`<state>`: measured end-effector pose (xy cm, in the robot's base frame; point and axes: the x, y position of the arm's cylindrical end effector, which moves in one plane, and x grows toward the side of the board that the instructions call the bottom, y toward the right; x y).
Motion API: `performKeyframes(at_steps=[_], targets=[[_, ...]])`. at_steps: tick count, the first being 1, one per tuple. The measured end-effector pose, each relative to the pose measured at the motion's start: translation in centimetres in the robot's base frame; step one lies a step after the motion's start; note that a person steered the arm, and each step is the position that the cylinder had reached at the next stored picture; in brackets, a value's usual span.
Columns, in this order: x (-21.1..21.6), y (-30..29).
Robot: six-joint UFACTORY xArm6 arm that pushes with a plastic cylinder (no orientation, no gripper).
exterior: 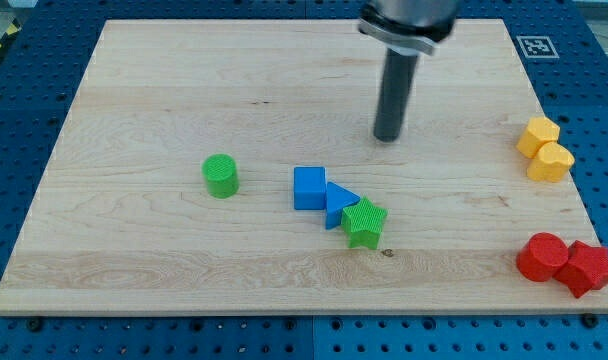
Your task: Move the green star to the bottom centre of the board
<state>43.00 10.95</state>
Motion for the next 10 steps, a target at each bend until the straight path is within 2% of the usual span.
performKeyframes(at_steps=[1,3,6,8,9,10], targets=[[1.3,2.8],[7.2,4.1],[7.3,0.6],[13.1,-0.9],[12.8,-2.2],[7.5,-1.3]])
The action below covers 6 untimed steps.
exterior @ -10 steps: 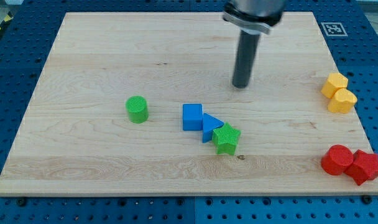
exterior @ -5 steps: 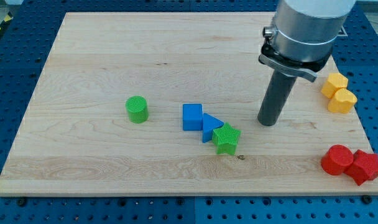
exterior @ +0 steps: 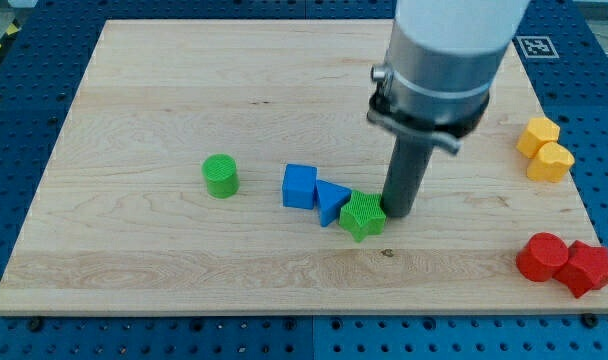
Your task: Move the green star to the bottom centre of the board
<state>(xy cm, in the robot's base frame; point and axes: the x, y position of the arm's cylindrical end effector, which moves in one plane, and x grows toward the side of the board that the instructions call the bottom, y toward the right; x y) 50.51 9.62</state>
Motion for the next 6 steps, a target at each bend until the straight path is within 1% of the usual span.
performKeyframes(at_steps=[1,2,3,5,6], targets=[[-1.2,0.2],[0.4,-1.9],[1.2,-2.9],[5.8,-3.2],[6.9,-4.6]])
